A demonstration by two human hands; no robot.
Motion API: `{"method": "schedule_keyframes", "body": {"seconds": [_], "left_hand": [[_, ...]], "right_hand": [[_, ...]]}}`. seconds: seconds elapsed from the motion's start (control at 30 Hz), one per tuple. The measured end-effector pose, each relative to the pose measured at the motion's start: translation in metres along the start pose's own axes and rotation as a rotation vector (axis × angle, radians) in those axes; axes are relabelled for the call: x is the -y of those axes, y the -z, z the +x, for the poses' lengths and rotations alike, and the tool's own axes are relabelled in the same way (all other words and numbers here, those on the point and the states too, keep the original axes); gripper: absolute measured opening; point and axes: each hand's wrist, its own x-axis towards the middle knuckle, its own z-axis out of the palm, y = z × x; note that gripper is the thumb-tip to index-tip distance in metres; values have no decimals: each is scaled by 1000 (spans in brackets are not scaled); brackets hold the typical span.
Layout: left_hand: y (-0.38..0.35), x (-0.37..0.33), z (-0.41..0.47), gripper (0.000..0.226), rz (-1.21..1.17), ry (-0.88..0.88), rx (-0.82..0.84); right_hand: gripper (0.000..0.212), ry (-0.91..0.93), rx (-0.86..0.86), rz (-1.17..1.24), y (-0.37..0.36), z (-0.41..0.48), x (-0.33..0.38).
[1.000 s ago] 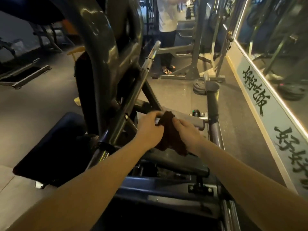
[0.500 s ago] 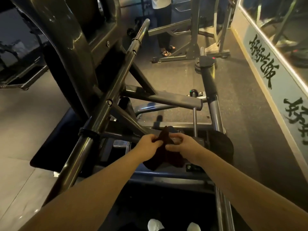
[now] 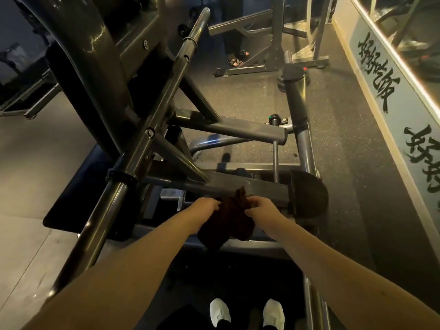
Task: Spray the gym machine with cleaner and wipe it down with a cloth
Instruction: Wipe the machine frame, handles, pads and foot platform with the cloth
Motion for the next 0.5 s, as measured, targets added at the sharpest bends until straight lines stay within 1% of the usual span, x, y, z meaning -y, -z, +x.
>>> {"method": "schedule_keyframes", "body": {"seconds": [0.07, 0.13, 0.2, 0.27, 0.3, 0.37, 0.4, 0.47, 0.5], "left_hand": [[5, 0, 5, 36, 60, 8, 65], [4, -1, 14, 28, 262, -104, 95], [-1, 2, 28, 17, 425, -244, 14], [-8, 4, 43, 9, 497, -358, -55], [-11, 6, 52, 9, 513, -391, -58], [-18, 9, 67, 11, 534, -431, -19], [-21, 10, 74, 12, 536, -446, 4], [-25, 12, 88, 16, 517, -459, 55], [-27, 13, 94, 19, 504, -458, 80]], "right_hand": [[33, -32, -10, 25, -3, 2, -5], [30, -60, -46, 38, -8, 7, -12], [28, -75, -144, 30, -18, 13, -20], [35, -95, -233, 92, -25, 23, -27], [33, -118, -219, 201, -29, 29, -30], [28, -218, -79, 540, -38, 39, -34], [31, -265, -15, 698, -42, 46, -35], [36, -305, -6, 894, -48, 62, -44], [35, -296, -42, 942, -50, 71, -48]]}}
